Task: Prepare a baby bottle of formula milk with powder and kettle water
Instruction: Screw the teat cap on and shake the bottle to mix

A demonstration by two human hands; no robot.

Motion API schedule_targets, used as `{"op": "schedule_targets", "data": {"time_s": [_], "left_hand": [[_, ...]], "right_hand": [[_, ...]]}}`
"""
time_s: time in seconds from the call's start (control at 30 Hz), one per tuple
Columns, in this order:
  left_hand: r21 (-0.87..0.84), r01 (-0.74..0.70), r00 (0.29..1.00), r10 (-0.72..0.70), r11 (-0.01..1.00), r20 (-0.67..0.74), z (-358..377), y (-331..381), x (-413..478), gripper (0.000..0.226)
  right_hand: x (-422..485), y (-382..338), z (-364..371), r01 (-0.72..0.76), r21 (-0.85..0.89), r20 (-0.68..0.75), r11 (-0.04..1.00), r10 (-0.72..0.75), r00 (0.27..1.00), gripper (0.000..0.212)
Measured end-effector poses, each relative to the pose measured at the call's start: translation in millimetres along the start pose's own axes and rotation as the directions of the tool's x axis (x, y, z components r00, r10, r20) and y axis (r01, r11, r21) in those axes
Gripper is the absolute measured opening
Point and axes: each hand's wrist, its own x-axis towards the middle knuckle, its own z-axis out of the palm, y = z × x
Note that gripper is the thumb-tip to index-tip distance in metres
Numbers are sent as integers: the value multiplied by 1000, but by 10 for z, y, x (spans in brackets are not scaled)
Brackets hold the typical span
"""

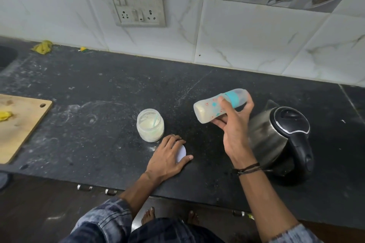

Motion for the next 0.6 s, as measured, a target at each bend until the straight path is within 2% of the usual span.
{"op": "schedule_targets", "data": {"time_s": [0.13,0.2,0.27,0.4,0.5,0.6], "left_hand": [[-1,3,1000,-3,1000,14,-4,-4,-5,72],[-2,-1,1000,1,1000,3,1,2,1,71],[-3,-7,1000,7,1000,-14,10,0,8,70],[-3,-8,1000,8,1000,4,13,-9,10,70],[2,-6,1000,6,1000,-17,25,-18,4,69],[-8,-14,1000,14,1000,-19,28,-14,7,68]], "right_hand": [[18,-60,12,39,-53,43,998,-37,998,74],[65,-138,13,122,13,-2,992,-122,993,74],[96,-178,32,147,111,-60,983,-141,988,68],[48,-171,77,136,-20,99,991,-133,986,64],[70,-225,72,112,162,-70,980,-102,992,52],[103,-226,67,145,14,-26,989,-145,989,57]]}}
